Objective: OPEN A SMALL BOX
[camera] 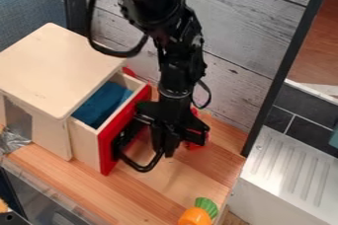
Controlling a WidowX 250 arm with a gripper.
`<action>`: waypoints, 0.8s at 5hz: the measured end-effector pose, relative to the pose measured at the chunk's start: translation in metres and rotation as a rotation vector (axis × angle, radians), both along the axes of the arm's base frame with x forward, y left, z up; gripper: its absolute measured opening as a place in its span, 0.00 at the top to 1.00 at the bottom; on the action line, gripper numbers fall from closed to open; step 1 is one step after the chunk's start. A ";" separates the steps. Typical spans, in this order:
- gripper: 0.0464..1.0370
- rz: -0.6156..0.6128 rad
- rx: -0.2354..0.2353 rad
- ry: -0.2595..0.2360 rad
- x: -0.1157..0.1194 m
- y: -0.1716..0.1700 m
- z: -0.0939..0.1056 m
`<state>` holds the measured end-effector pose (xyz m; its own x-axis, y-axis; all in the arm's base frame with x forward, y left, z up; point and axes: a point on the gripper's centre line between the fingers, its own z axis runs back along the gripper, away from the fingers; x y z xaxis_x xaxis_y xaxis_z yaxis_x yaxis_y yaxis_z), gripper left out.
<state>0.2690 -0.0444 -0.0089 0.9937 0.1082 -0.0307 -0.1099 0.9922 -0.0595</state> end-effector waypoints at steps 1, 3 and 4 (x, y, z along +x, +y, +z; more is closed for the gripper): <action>0.93 0.004 -0.008 0.007 -0.001 -0.004 0.002; 0.93 0.069 -0.054 0.026 0.007 -0.014 0.003; 0.93 0.077 -0.060 0.038 0.007 -0.015 -0.001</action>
